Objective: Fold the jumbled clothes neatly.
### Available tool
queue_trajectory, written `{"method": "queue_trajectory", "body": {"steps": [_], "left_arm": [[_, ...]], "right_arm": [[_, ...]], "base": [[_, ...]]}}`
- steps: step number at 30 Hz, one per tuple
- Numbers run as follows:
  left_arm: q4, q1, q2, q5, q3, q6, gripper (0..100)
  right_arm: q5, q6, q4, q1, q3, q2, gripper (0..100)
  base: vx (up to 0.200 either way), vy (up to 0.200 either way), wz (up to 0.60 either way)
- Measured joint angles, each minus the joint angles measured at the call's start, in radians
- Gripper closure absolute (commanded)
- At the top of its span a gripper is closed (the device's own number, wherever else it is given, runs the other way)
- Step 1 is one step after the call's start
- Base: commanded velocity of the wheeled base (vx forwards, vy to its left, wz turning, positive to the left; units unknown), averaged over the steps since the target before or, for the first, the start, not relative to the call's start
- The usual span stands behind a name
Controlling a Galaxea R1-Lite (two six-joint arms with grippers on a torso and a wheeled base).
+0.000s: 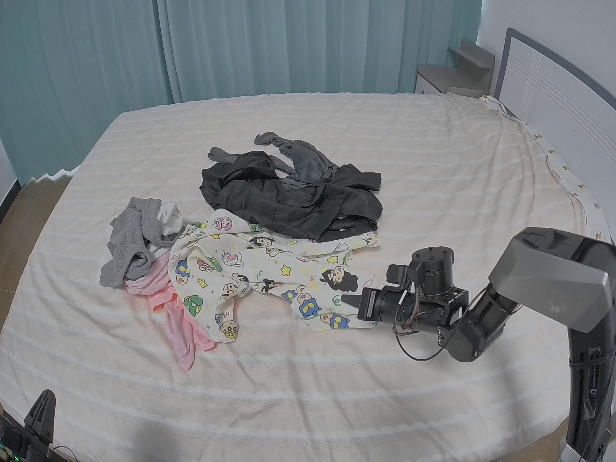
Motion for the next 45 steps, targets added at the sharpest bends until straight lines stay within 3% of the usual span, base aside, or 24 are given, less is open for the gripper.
{"method": "queue_trajectory", "body": {"steps": [9,20,26,31,36,45], "left_arm": [[-0.001,0.000,0.000,-0.013,0.000,0.037,100],[-0.007,0.001,0.000,-0.013,0.000,0.051,100],[-0.061,0.002,0.038,-0.021,-0.091,-0.053,100],[-0.083,-0.012,0.189,-0.109,-0.233,-0.044,100],[-0.091,-0.057,0.399,-0.190,-0.311,0.022,100],[-0.112,-0.231,0.836,-0.247,-0.373,0.145,100]], "right_arm": [[0.132,0.050,-0.038,0.007,0.124,-0.198,100],[0.144,0.057,-0.037,0.066,0.160,-0.371,100],[0.152,0.060,-0.034,0.076,0.154,-0.415,100],[0.159,0.068,-0.020,0.082,0.132,-0.450,100],[0.162,0.074,0.027,0.093,0.093,-0.493,100],[0.166,0.078,0.163,0.121,-0.028,-0.580,100]], "base": [[0.000,0.000,0.00],[0.000,0.000,0.00],[0.000,0.000,0.00],[0.000,0.000,0.00],[0.000,0.000,0.00],[0.000,0.000,0.00]]}}
